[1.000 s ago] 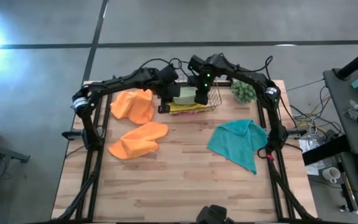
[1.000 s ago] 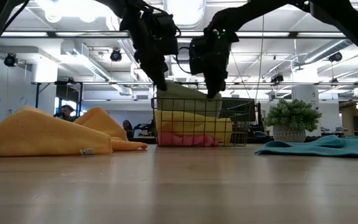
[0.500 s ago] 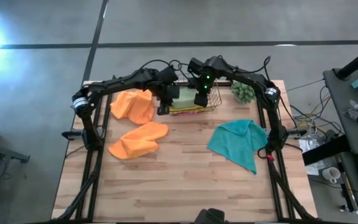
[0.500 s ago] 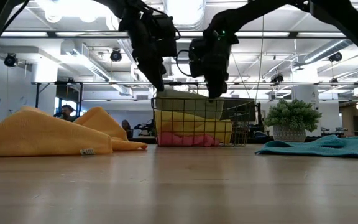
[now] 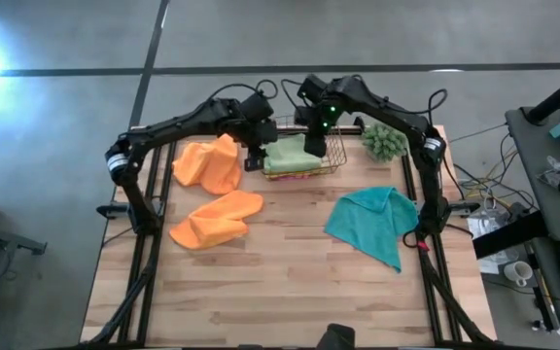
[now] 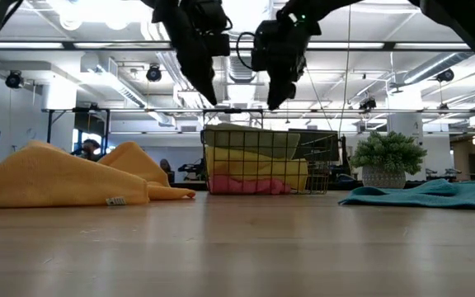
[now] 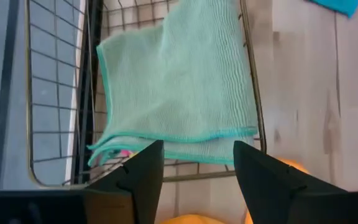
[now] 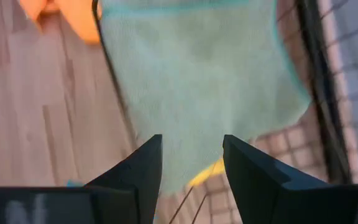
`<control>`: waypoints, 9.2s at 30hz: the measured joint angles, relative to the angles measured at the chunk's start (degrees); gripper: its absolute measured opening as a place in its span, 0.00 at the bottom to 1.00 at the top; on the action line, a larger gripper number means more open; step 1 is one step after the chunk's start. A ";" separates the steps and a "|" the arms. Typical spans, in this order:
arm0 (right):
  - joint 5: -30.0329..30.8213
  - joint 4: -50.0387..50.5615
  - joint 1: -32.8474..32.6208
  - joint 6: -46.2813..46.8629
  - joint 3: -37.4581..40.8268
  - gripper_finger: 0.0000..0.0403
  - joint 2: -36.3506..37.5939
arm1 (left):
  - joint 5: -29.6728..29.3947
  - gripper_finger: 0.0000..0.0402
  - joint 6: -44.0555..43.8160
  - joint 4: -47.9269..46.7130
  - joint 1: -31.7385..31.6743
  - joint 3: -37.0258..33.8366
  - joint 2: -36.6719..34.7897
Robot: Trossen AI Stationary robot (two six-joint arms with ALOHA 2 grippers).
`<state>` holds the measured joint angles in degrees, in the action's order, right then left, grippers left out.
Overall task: Fold microfiber towels
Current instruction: Fold the blue microfiber cloth
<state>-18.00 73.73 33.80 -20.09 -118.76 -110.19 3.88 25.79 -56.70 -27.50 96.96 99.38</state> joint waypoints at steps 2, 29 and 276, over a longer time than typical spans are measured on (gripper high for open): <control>0.00 -1.25 0.00 -0.44 0.00 0.40 -0.41 | -0.09 0.44 -0.49 -1.35 -0.14 -0.10 -0.80; -2.56 1.34 -18.37 10.72 20.67 0.38 13.96 | -0.02 0.44 -44.90 2.45 17.90 -40.51 -34.19; 32.54 -34.30 -70.79 78.83 46.96 0.50 6.03 | -21.97 0.00 -2.54 49.96 42.41 -38.48 1.50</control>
<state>14.54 39.42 -36.99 58.74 -71.80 -104.16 -18.09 23.26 -6.74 14.91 58.48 100.88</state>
